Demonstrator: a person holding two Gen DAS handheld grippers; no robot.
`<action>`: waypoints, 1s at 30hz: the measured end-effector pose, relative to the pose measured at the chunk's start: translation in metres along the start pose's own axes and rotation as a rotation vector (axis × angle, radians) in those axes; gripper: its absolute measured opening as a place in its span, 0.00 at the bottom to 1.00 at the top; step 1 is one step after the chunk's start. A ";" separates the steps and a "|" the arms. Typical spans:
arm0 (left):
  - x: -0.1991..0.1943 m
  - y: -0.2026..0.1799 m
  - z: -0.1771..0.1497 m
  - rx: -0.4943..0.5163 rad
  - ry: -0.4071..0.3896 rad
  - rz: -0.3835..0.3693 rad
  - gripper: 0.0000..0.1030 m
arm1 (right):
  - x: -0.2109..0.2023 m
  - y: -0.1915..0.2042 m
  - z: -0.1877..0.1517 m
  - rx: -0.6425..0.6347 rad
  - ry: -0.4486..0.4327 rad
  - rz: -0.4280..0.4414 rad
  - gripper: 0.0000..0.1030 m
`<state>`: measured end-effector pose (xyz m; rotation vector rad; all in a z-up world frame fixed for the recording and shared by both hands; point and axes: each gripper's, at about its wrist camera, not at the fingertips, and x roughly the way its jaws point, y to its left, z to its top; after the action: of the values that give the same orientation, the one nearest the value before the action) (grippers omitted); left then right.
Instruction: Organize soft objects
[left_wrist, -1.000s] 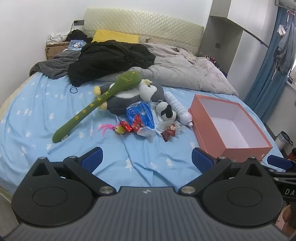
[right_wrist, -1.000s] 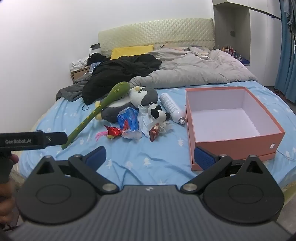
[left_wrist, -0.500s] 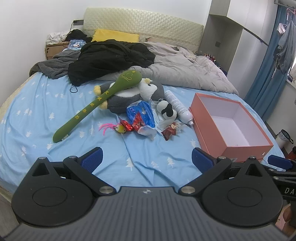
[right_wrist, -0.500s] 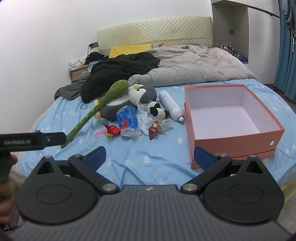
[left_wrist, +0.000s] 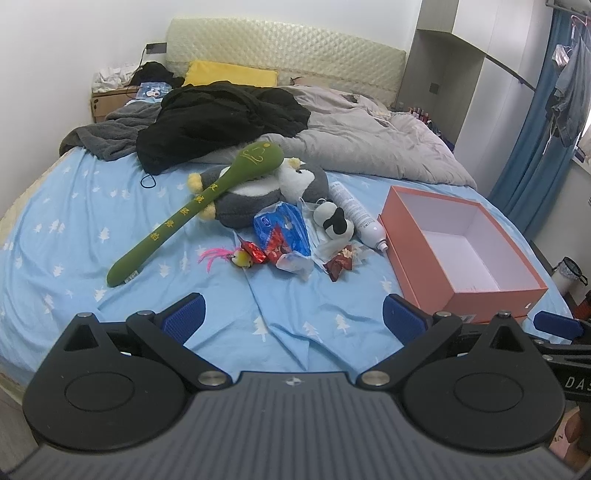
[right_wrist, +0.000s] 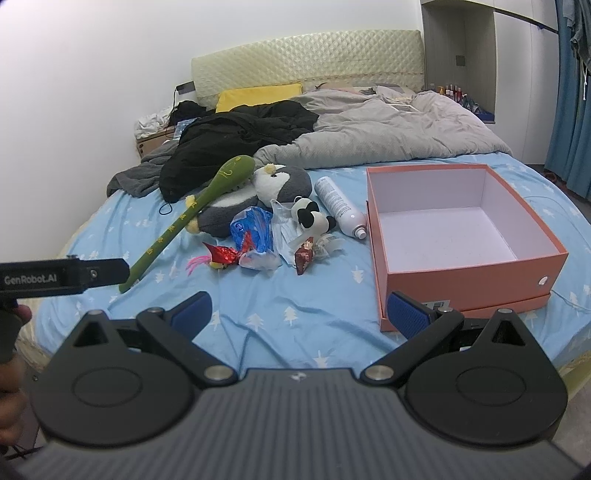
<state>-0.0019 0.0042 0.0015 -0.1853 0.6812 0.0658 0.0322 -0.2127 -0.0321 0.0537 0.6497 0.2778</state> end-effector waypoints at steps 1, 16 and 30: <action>0.000 0.000 0.000 -0.001 0.000 -0.001 1.00 | 0.000 0.000 0.000 0.000 0.001 0.001 1.00; 0.002 -0.002 -0.002 0.008 0.006 -0.001 1.00 | 0.001 0.001 0.000 0.022 0.008 0.018 1.00; 0.010 0.001 -0.005 0.022 0.007 -0.003 1.00 | 0.005 -0.003 -0.004 0.041 0.024 0.031 1.00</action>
<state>0.0026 0.0036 -0.0093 -0.1658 0.6887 0.0545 0.0343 -0.2147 -0.0382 0.0994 0.6787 0.2952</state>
